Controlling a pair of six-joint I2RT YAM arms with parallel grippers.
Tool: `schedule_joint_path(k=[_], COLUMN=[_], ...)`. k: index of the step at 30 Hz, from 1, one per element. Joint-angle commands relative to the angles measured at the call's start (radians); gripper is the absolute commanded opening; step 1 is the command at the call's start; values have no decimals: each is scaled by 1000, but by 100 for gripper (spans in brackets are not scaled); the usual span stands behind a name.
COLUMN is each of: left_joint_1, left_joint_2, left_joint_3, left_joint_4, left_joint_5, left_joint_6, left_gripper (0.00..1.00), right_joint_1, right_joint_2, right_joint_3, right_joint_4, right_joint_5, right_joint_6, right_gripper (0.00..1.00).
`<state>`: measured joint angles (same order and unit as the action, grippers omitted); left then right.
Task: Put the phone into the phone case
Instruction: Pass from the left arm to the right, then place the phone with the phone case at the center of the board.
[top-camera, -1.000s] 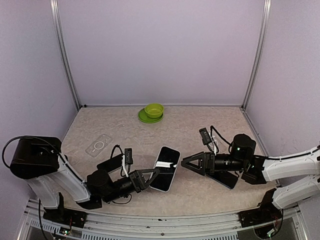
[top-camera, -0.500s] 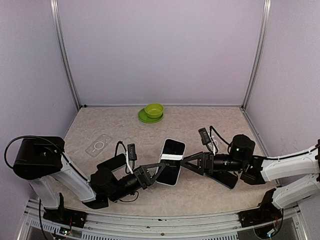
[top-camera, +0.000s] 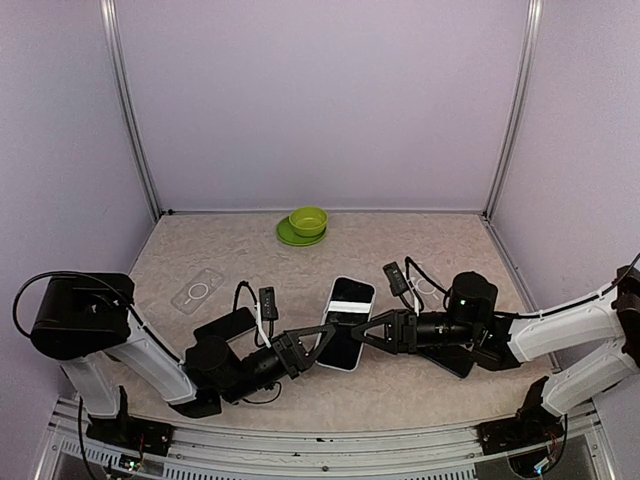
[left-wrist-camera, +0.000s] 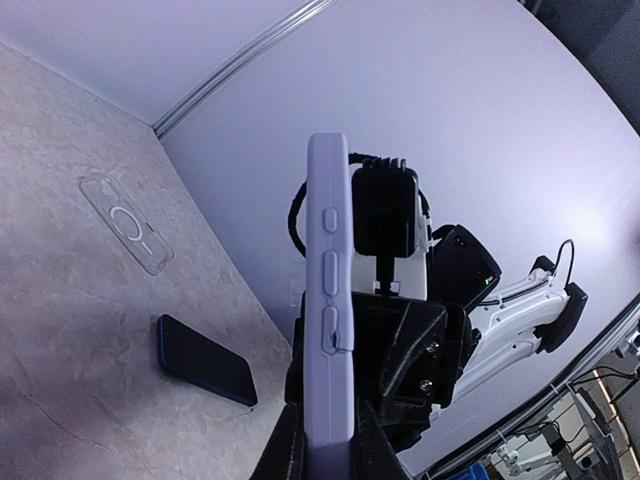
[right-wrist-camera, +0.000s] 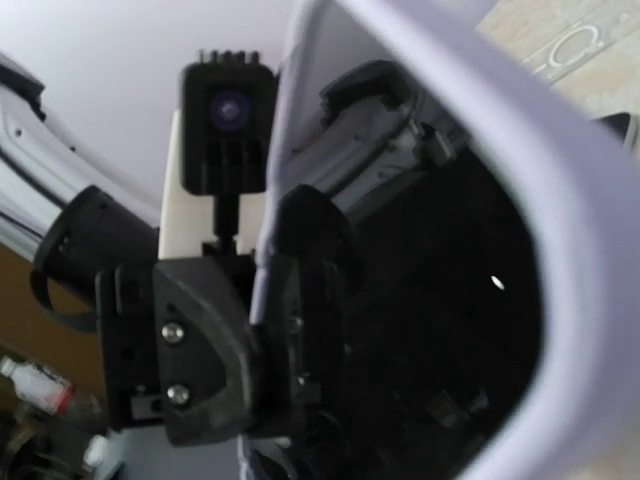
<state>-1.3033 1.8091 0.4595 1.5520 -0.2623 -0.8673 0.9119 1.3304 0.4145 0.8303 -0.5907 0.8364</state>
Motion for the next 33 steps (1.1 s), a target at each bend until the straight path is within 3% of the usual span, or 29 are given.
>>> schedule_joint_path(k=[1,6,14,18,21,24,27,33], left_joint_1=[-1,3,32,73,130,177,202,221], left_joint_2=[-4,-1,-17,-38,-58,-95,-158,-294], left_joint_3=[30,27,-54,-121,-142,-135,-82,51], left_joint_4=[288,289,289,275,214,77,-179,-667], left_joint_5=[3,6,39,73,181,284,376,382], left_joint_6=[23,14,3,-24,-69,-87,-29,140], left_gripper=[0,2,41,50,55,57,59,69], right_joint_1=[12,12,-2,-42,-92,-151,-203,-290], right_joint_2=[13,11,-70,-123,-144,-143,-126,-58], right_joint_3=[31,33,67,103,145,191,239,311], right_joint_4=[65,59,-137,-318,-471,-613,-725,-843], right_joint_5=[-18,-12,30,32,8,-14,-36,-69], right_joint_6=[1,1,-66,-125,-166,-205,-250,-311], right_gripper=[23,0,0,0,0,0,0,0])
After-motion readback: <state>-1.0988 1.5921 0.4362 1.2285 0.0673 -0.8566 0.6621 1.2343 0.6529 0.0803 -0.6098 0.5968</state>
